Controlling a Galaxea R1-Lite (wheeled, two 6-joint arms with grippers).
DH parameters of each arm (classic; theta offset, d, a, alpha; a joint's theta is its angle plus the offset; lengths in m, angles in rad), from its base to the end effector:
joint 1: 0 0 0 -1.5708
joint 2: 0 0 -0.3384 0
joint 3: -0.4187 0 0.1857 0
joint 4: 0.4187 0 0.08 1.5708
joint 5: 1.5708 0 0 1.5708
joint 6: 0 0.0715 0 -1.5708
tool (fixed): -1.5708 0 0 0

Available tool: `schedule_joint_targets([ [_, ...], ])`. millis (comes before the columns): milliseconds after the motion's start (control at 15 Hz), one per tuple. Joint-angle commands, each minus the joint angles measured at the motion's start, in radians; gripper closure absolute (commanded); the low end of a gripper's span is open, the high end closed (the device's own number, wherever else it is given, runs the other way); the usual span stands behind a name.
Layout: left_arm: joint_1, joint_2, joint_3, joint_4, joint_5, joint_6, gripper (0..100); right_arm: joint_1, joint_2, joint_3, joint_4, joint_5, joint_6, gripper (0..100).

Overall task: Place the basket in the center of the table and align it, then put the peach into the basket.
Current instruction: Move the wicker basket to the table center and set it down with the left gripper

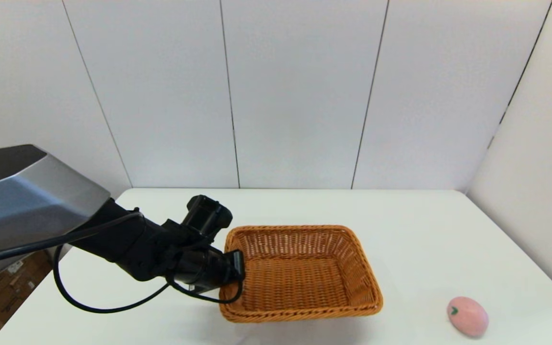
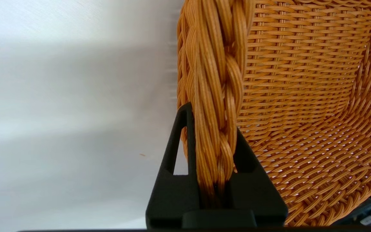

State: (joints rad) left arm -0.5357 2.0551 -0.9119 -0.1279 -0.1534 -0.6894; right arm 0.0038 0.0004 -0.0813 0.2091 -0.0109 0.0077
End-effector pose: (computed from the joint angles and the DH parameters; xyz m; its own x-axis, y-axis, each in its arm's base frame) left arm 0.3178 -0.2014 0.0484 0.3702 -0.3974 -0.8397 -0.0220 0.8999 -0.4356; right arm -0.0251 -0.0009 0.0697 0.9918 -0.0071 -0.1278 0.0080 0.9999 0.0062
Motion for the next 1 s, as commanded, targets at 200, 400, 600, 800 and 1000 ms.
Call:
schedule_joint_targets([
  [200, 0.008, -0.007, 0.002, -0.001, -0.003, 0.008, 100, 0.001, 0.0, 0.0, 0.001, 0.0, 0.0, 0],
  [400, 0.007, -0.006, 0.002, 0.001, -0.008, 0.01, 100, 0.001, 0.0, 0.0, 0.001, 0.0, 0.0, 0],
  [600, 0.007, -0.004, 0.001, 0.001, -0.006, 0.013, 100, 0.001, 0.0, 0.0, 0.003, 0.0, 0.0, 0],
  [800, 0.008, -0.007, 0.001, 0.001, -0.006, 0.013, 0, 0.001, 0.0, 0.0, 0.001, 0.0, 0.0, 0],
  [1000, 0.008, -0.007, -0.001, -0.001, -0.005, 0.011, 0, 0.001, 0.0, 0.0, 0.003, 0.0, 0.0, 0],
])
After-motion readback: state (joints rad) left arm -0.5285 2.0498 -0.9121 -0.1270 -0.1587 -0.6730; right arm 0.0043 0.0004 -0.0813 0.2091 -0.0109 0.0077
